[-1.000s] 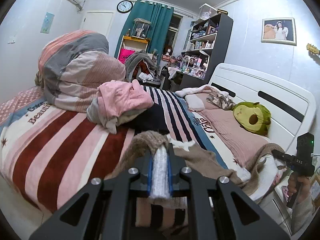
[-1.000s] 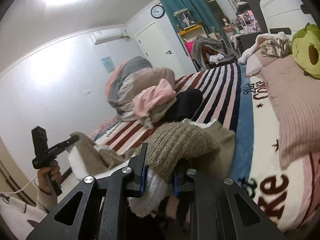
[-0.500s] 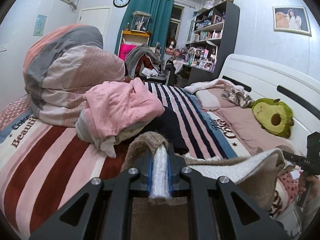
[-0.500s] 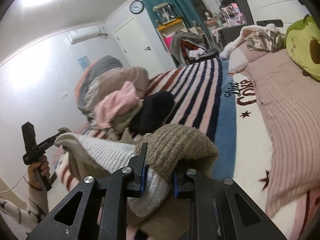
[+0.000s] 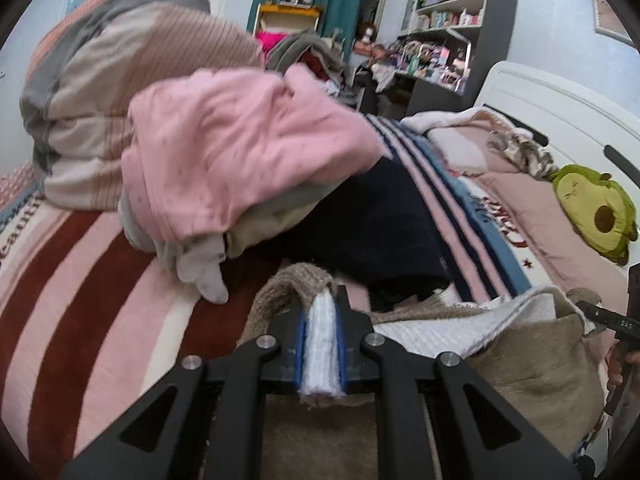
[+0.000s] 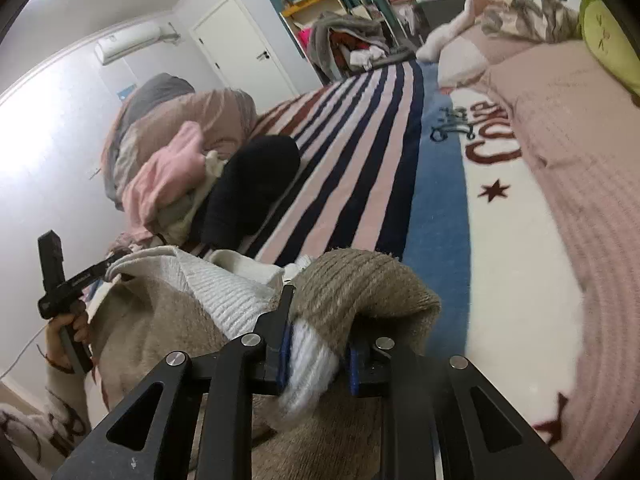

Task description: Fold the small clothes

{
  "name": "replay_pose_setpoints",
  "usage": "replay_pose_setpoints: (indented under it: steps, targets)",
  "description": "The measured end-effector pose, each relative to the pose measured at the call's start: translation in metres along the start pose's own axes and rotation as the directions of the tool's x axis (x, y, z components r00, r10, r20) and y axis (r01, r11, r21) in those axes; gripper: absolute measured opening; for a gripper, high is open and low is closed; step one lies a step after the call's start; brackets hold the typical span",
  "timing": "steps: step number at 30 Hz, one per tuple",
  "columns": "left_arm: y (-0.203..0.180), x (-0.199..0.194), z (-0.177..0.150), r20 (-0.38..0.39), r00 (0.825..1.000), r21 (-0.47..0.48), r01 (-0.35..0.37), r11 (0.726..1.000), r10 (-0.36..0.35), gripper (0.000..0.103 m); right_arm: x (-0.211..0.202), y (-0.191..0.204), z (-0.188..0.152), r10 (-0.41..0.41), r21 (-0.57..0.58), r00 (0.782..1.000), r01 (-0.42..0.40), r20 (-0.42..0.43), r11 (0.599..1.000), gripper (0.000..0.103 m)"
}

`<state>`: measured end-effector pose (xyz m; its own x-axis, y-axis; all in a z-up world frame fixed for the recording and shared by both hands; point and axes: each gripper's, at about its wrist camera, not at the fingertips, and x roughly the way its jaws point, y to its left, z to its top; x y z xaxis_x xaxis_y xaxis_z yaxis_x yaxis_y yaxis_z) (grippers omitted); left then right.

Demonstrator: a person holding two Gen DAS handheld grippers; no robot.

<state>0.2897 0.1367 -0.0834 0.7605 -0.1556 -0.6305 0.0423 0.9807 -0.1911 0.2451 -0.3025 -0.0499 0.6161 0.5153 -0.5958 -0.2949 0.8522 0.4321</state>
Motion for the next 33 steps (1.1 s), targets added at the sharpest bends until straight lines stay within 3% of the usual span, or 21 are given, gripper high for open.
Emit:
replay_pose_setpoints:
  steps: [4, 7, 8, 9, 10, 11, 14, 22, 26, 33]
  targets:
    - [0.004, 0.014, -0.005, -0.035, 0.999, -0.012, -0.011, 1.0, 0.011, 0.013, 0.011, -0.001, 0.0, -0.012, 0.005, 1.0, 0.012, -0.019, 1.0, 0.016]
    - [0.005, 0.015, -0.007, -0.047, 0.999, -0.016, -0.007, 1.0, 0.007, 0.017, 0.01, 0.0, 0.0, -0.007, 0.006, 1.0, 0.007, -0.026, 1.0, 0.025]
    - [0.005, 0.015, -0.007, -0.049, 0.999, -0.016, -0.009, 1.0, 0.008, 0.027, 0.008, 0.0, 0.0, 0.001, 0.009, 1.0, -0.001, -0.026, 1.0, 0.03]
    - [0.006, 0.013, -0.007, -0.039, 0.999, -0.018, -0.022, 1.0, 0.021, 0.04, 0.007, -0.001, 0.003, -0.001, 0.01, 1.0, 0.001, -0.019, 1.0, 0.051]
    - [0.006, 0.009, -0.006, -0.019, 0.999, -0.017, -0.045, 0.999, 0.044, 0.066, 0.004, 0.0, 0.004, -0.016, 0.007, 1.0, 0.016, -0.004, 1.0, 0.064]
    - [0.007, 0.005, -0.006, 0.008, 0.998, -0.016, -0.063, 0.998, 0.063, 0.07, -0.001, 0.0, 0.005, -0.041, -0.002, 0.999, 0.041, 0.02, 0.999, 0.076]
    - [0.011, -0.004, -0.003, 0.021, 0.997, -0.019, -0.069, 0.997, 0.069, 0.07, -0.012, -0.001, 0.009, -0.066, -0.009, 0.997, 0.066, 0.045, 0.998, 0.076]
    - [0.012, -0.042, -0.01, 0.04, 0.997, -0.031, -0.061, 0.998, 0.062, 0.074, -0.028, 0.025, 0.001, -0.034, -0.036, 0.998, 0.036, 0.051, 0.999, 0.076]
    - [0.009, -0.071, -0.028, 0.025, 0.999, -0.057, -0.032, 0.998, 0.034, 0.081, -0.033, 0.053, -0.011, -0.009, -0.093, 1.0, 0.011, 0.03, 0.996, 0.076]
    - [0.007, -0.115, -0.073, -0.013, 0.999, -0.124, 0.043, 0.991, -0.045, 0.082, -0.03, 0.105, -0.04, 0.017, -0.192, 0.999, -0.022, -0.029, 0.981, 0.072]
